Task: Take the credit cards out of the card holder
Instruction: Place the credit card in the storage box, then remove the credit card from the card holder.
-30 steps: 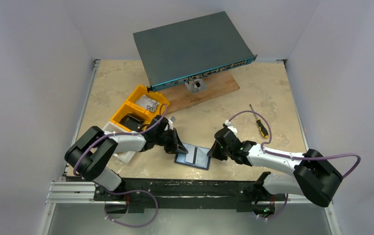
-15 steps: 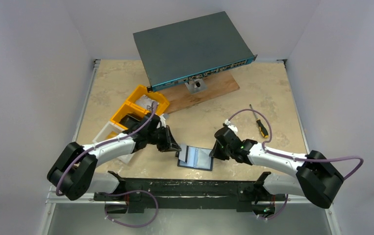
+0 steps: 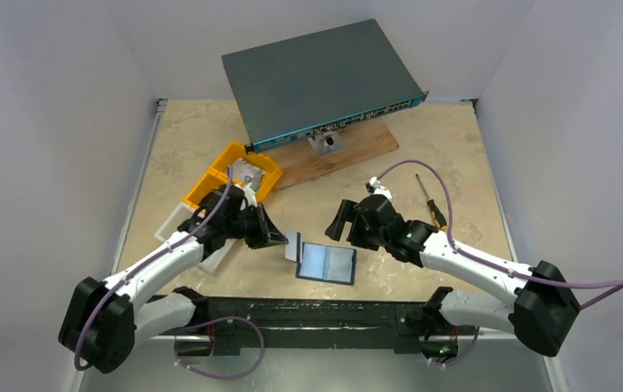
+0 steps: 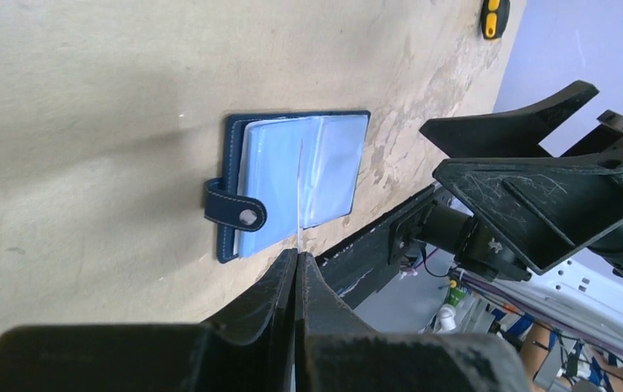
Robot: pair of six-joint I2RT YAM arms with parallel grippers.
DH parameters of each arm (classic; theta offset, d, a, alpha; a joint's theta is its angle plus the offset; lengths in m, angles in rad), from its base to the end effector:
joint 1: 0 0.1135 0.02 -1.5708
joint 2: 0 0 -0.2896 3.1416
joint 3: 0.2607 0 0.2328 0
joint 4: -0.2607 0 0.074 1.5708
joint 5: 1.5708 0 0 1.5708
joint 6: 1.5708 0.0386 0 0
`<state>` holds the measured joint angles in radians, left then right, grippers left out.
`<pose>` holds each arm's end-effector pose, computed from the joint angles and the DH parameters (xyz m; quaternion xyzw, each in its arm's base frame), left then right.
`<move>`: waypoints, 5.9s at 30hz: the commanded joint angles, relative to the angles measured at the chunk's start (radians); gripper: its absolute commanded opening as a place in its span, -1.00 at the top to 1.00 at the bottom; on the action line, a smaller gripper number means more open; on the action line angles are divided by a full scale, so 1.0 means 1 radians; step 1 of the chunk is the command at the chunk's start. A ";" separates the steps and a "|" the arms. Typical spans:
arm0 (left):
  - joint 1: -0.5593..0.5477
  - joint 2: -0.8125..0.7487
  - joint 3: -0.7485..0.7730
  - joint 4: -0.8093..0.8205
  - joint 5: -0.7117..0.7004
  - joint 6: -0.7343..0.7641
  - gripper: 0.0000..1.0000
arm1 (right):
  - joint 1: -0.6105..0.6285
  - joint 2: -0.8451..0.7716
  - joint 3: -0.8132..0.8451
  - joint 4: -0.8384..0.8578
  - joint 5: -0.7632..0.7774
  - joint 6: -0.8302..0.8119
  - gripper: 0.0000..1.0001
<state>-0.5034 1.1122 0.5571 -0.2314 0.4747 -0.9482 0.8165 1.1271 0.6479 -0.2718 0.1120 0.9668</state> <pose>0.1589 -0.1076 0.2289 -0.1105 0.8959 -0.4091 0.1336 0.1436 0.1465 0.2479 0.0910 0.9115 0.2774 0.2899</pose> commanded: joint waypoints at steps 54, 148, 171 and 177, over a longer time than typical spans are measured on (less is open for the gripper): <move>0.593 0.379 0.513 0.034 -0.180 -0.066 1.00 | -0.008 -0.073 0.105 -0.048 0.020 -0.116 -0.81; -0.606 0.815 0.706 -0.366 -0.504 0.195 1.00 | -0.013 -0.464 -0.163 -0.306 0.228 0.222 -0.82; -0.454 0.565 0.409 0.056 -0.128 0.092 1.00 | -0.011 -0.043 -0.180 0.237 -0.071 0.046 -0.20; -0.454 0.550 0.389 0.069 -0.122 0.098 0.96 | -0.011 0.052 -0.182 0.312 -0.099 0.063 -0.17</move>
<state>-0.9604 1.7126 0.9550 -0.2302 0.3157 -0.8459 0.8047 1.1423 0.4427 -0.0715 0.0551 1.0340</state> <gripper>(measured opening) 0.006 0.590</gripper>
